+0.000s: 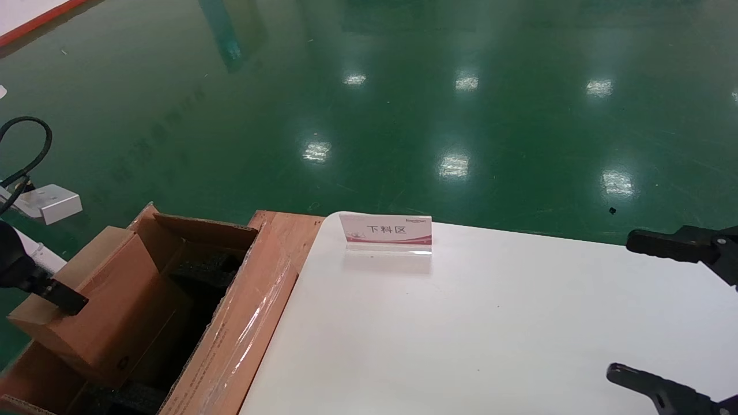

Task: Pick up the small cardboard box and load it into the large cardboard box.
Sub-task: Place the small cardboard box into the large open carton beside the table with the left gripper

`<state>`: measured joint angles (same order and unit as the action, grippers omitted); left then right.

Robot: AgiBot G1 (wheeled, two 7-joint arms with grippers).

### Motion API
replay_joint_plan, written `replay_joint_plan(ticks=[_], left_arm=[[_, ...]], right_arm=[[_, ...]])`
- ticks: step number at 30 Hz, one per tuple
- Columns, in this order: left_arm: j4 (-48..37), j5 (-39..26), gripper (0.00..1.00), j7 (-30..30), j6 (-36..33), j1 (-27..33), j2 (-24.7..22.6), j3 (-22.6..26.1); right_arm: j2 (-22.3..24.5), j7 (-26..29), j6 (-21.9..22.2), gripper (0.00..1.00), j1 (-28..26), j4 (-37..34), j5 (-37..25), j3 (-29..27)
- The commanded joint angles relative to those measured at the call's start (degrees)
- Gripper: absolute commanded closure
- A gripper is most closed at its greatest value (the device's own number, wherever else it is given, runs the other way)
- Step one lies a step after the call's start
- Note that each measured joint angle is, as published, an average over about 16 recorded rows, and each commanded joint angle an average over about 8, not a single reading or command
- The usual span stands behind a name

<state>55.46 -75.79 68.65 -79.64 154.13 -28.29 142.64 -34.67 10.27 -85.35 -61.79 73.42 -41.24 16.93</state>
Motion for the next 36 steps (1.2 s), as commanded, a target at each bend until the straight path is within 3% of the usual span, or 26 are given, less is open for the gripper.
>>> replay_joint_plan(ticks=[1, 21, 36], left_arm=[[0.1, -0.1, 1.0, 0.3, 0.5, -0.4, 0.1, 0.1], [0.6, -2.1, 1.0, 1.6, 5.7, -1.9, 1.2, 0.3], [-5.1, 1.0, 1.0, -1.6, 9.5, -8.1, 1.7, -0.1]], right_arm=[[0.0, 0.0, 0.0, 0.0, 0.0, 0.0, 0.0, 0.0], [0.0, 0.0, 0.0, 0.0, 0.0, 0.0, 0.0, 0.1], [0.0, -0.1, 0.0, 0.0, 0.0, 0.0, 0.1, 0.1]])
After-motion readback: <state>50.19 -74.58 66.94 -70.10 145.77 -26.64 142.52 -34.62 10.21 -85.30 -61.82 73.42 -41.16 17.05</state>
